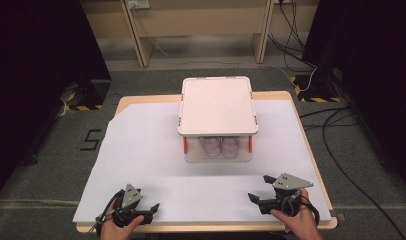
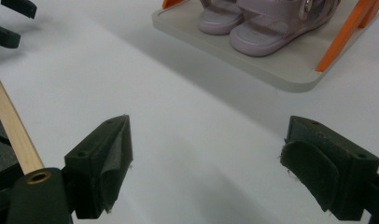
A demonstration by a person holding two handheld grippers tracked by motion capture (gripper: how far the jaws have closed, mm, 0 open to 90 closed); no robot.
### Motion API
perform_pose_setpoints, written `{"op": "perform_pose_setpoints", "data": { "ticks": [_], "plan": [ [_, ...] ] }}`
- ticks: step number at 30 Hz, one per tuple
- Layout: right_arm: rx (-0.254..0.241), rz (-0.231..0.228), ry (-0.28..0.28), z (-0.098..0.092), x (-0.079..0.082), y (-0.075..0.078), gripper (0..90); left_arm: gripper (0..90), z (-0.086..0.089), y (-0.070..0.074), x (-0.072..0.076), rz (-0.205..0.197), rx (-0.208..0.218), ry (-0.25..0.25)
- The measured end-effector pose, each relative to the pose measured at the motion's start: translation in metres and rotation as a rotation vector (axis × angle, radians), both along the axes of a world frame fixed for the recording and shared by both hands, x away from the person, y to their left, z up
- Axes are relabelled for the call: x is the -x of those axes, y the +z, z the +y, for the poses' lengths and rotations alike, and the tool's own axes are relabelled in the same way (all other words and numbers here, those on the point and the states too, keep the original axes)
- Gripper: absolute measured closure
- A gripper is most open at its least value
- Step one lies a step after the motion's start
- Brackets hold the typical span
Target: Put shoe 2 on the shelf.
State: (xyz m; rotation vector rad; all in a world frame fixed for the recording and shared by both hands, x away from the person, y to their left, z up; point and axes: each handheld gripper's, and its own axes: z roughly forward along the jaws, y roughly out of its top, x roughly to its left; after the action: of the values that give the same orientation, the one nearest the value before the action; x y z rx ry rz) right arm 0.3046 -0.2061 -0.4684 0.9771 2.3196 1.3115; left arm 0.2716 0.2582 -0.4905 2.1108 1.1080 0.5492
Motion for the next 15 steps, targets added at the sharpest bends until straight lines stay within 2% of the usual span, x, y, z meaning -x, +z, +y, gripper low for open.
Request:
{"op": "perform_pose_setpoints", "data": {
  "ticks": [15],
  "plan": [
    [0.046, 0.014, 0.017, -0.006, 0.018, -0.007, 16.5, 16.1, 0.000, 0.000, -0.001, -0.003, 0.002, -0.012]
  ]
}}
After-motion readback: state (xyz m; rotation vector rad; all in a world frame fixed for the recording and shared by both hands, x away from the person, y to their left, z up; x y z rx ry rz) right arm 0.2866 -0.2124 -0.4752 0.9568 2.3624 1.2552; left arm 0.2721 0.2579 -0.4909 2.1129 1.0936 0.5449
